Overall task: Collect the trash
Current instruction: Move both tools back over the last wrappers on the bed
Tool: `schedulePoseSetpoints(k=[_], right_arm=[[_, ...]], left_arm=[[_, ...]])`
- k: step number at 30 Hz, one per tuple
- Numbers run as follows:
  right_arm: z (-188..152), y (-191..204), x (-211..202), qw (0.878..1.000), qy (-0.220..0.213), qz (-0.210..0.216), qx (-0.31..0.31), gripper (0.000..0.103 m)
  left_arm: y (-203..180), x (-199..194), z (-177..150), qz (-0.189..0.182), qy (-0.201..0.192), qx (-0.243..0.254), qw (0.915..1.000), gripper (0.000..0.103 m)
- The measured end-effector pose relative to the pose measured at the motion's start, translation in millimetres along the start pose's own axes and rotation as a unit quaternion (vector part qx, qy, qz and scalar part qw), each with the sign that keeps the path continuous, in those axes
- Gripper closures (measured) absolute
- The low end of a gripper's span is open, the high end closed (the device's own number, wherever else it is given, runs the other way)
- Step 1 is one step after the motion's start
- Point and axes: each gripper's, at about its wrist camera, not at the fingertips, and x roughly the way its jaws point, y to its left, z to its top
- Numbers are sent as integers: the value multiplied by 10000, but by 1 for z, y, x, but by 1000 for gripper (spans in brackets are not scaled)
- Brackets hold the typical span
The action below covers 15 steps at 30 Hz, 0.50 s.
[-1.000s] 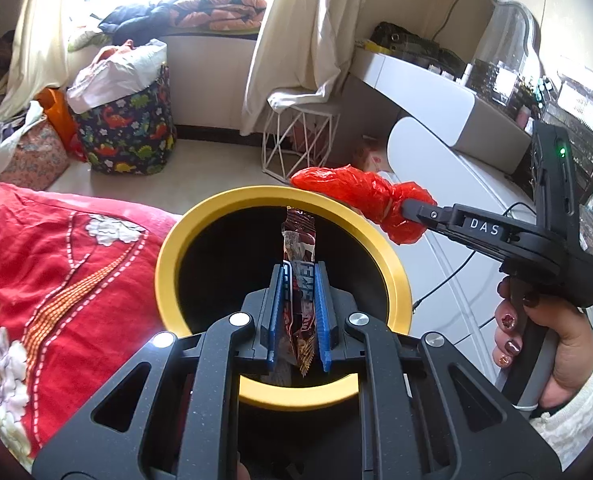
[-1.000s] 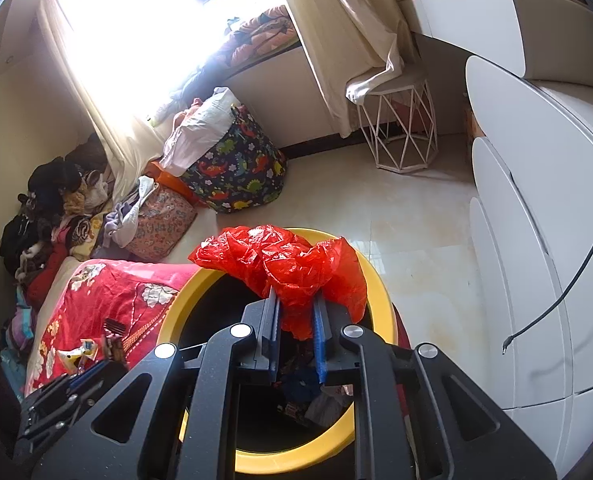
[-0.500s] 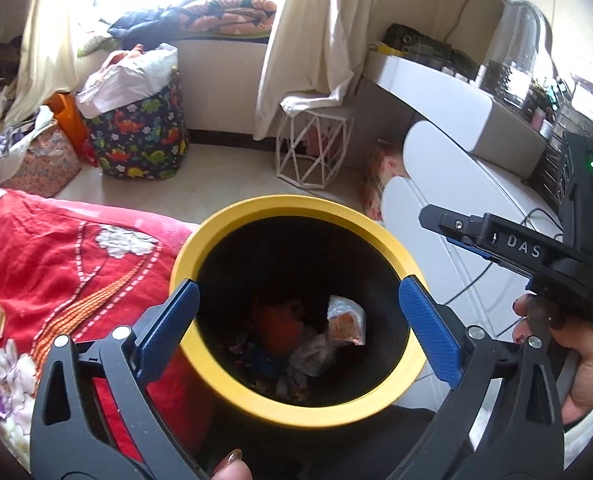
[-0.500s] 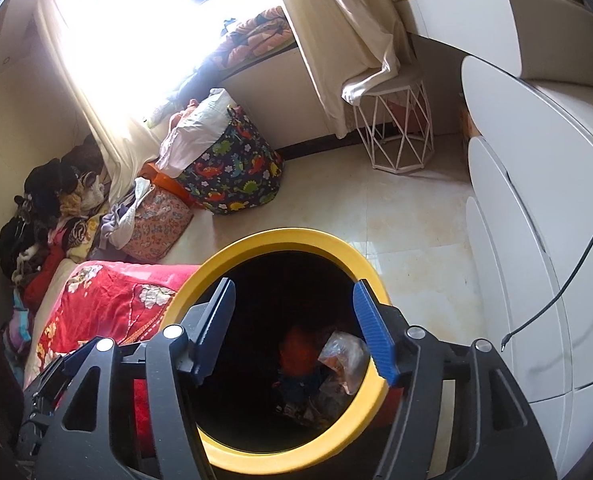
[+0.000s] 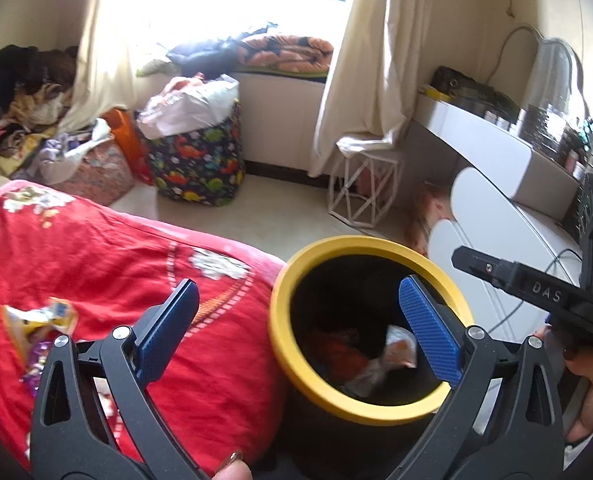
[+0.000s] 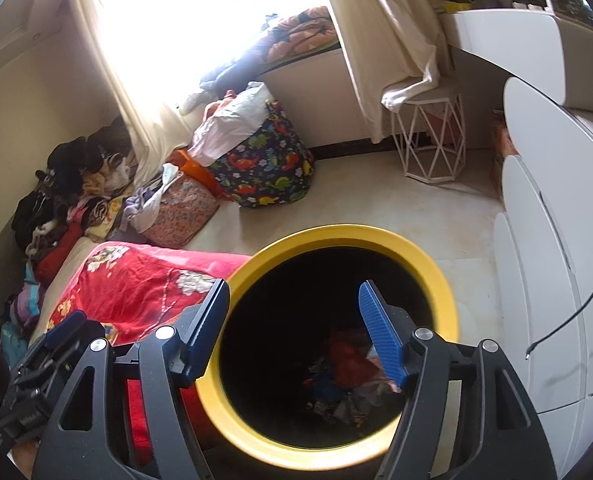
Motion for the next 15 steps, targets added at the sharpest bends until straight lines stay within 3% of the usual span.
schedulePoseSetpoints(k=[15], right_arm=[[-10, 68, 11, 9970, 106, 500, -581, 33]], left_arm=[[62, -30, -5, 599, -236, -397, 9971, 11]])
